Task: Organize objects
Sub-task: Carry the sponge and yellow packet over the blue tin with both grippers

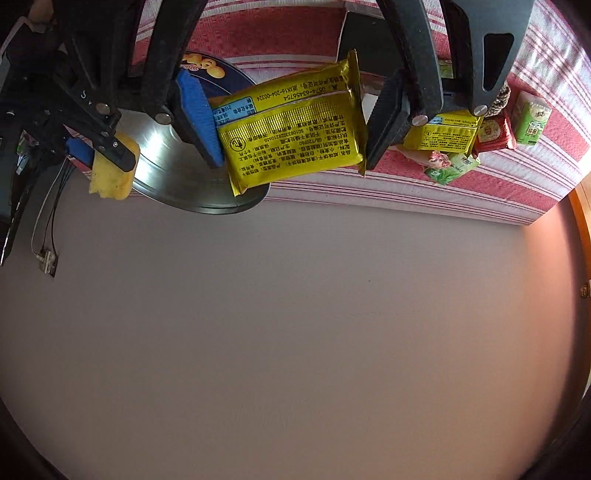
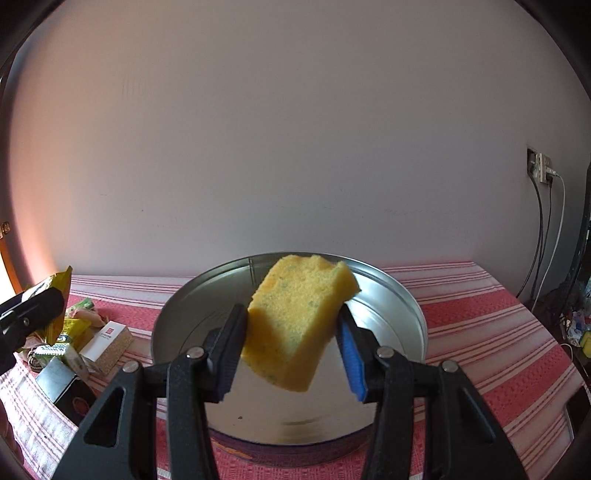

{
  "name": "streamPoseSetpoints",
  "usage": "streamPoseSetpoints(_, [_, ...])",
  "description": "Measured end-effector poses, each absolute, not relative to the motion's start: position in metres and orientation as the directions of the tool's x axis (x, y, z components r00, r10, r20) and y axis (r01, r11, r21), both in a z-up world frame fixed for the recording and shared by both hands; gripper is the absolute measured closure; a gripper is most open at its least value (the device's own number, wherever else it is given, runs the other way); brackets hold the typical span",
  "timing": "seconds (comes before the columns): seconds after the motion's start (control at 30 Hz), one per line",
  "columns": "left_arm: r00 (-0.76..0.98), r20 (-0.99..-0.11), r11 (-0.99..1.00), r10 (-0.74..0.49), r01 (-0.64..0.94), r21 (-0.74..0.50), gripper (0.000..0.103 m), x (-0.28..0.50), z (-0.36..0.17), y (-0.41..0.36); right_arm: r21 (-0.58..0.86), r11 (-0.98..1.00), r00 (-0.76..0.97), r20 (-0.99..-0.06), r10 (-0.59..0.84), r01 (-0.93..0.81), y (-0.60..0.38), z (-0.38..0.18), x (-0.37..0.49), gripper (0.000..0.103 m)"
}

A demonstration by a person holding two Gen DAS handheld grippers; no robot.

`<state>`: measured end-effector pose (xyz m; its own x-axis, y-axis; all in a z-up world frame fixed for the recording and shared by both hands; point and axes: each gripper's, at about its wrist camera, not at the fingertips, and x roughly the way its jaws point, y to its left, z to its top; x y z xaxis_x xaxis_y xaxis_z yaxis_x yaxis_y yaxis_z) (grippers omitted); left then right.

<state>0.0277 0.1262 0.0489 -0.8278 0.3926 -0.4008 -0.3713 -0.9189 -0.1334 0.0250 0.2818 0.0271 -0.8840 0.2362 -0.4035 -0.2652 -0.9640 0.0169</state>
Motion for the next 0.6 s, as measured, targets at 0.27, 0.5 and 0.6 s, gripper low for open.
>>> streamPoseSetpoints(0.27, [-0.801, -0.416, -0.899, 0.43, -0.42, -0.12, 0.027, 0.006, 0.037, 0.173, -0.062, -0.95, -0.853, -0.425, 0.303, -0.306, 0.311, 0.019, 0.01, 0.054])
streamPoseSetpoints(0.5, [-0.787, -0.447, -0.898, 0.425, -0.43, -0.096, 0.027, -0.022, 0.019, 0.203, -0.108, -0.938, -0.818, -0.463, 0.342, -0.33, 0.329, 0.01, -0.003, 0.054])
streamPoseSetpoints(0.6, [-0.778, -0.457, -0.895, 0.43, -0.435, -0.102, 0.027, -0.024, 0.015, 0.211, -0.115, -0.935, -0.803, -0.485, 0.348, -0.336, 0.336, 0.007, -0.009, 0.054])
